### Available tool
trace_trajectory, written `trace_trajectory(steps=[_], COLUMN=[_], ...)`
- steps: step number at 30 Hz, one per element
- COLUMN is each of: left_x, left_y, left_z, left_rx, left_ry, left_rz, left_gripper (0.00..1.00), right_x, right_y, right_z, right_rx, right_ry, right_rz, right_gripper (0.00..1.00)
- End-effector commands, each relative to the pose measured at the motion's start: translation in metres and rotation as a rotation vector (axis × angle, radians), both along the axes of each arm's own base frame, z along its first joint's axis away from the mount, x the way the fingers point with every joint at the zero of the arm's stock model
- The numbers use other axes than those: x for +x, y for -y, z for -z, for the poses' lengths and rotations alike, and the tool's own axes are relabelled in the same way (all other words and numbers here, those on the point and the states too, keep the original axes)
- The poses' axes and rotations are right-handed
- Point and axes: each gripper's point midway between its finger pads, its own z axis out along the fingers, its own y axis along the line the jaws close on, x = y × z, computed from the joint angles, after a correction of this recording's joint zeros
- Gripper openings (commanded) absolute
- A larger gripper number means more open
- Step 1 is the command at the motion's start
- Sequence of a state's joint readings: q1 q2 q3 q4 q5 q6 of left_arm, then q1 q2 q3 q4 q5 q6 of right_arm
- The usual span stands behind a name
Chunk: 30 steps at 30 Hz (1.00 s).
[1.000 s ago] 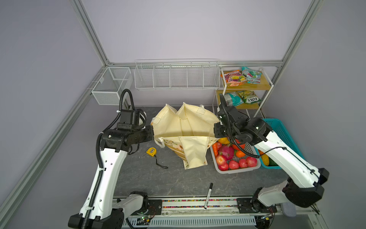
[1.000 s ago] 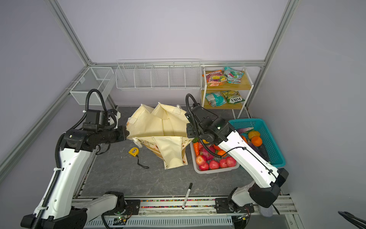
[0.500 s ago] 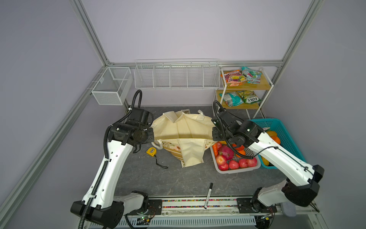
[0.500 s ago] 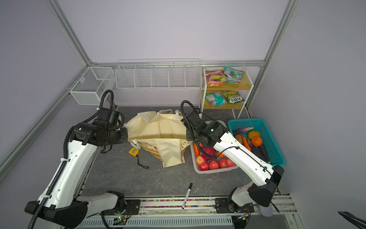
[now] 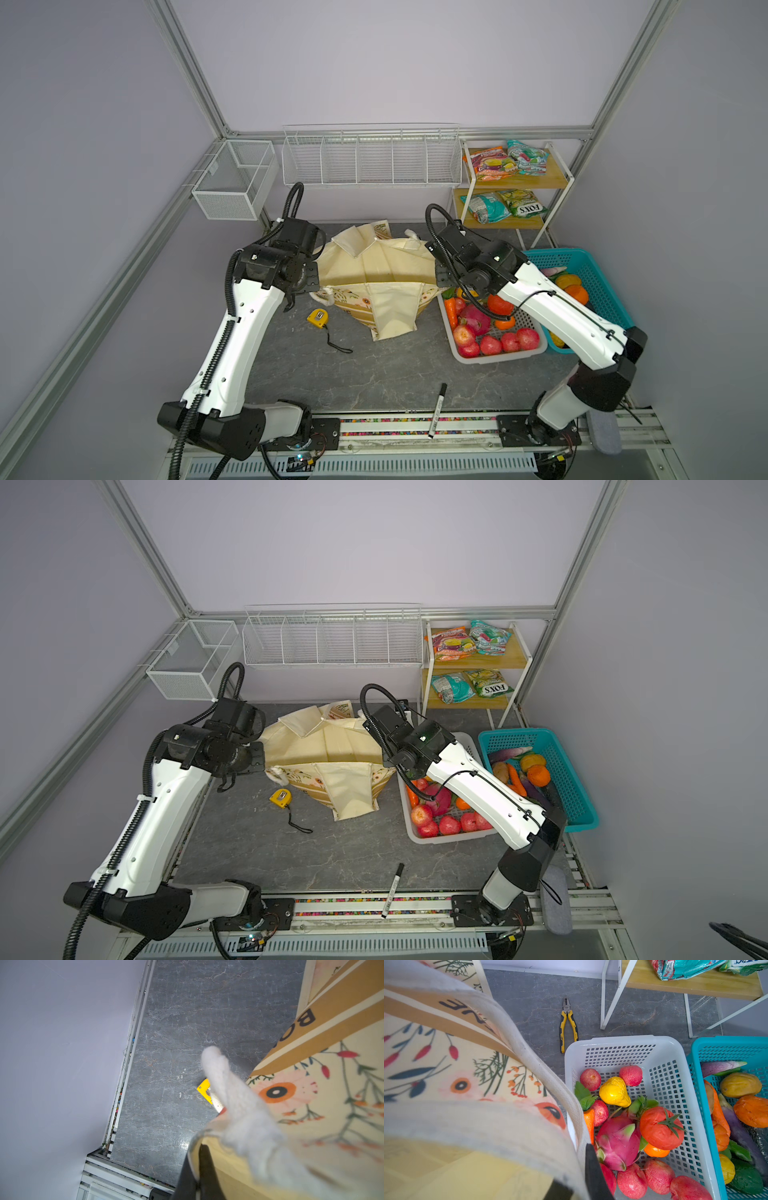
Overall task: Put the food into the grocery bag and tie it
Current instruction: 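Pull the bag rims apart with both grippers to open the bag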
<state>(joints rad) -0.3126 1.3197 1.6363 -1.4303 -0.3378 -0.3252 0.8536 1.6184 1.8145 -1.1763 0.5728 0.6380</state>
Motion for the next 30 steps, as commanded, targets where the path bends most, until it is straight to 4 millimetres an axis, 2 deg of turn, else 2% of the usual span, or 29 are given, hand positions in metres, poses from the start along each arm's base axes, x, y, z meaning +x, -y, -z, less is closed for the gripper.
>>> trace_trajectory(steps=[1,7,11,16,20,23,26,30], left_x=[-0.019,-0.020,-0.033,-0.048,-0.052,-0.053,-0.054,-0.055], left_y=[-0.047,0.002,0.035,0.057,0.073,0.077,0.079,0.086], left_z=[-0.014,-0.005,-0.007,0.000,0.016,0.025,0.028,0.030], left_rx=[0.169,-0.110,-0.331,-0.487,-0.577,-0.600,-0.618,-0.669], left_ry=[0.004,0.050,0.100,0.109,0.076,0.070,0.071,0.080], left_rz=[-0.074,0.051,0.128,0.170,0.190,0.188,0.189,0.195], left_gripper=[0.00,0.00,0.00,0.00,0.00,0.00,0.13,0.44], right_x=[-0.022,-0.036,-0.050,-0.068,-0.077,-0.082,-0.084,-0.083], right_y=[0.079,0.040,0.007,-0.017,-0.024,-0.029,-0.031,-0.032], right_z=[-0.001,0.013,0.015,0.017,0.034,0.046,0.054,0.057], right_rx=[-0.325,-0.168,0.011,0.172,0.216,0.224,0.229,0.239], right_ry=[-0.087,-0.156,-0.190,-0.230,-0.275,-0.304,-0.321,-0.313], right_rz=[0.026,-0.086,-0.175,-0.234,-0.239,-0.244,-0.242,-0.238], right_gripper=[0.07,0.09,0.10,0.11,0.13,0.16,0.20,0.21])
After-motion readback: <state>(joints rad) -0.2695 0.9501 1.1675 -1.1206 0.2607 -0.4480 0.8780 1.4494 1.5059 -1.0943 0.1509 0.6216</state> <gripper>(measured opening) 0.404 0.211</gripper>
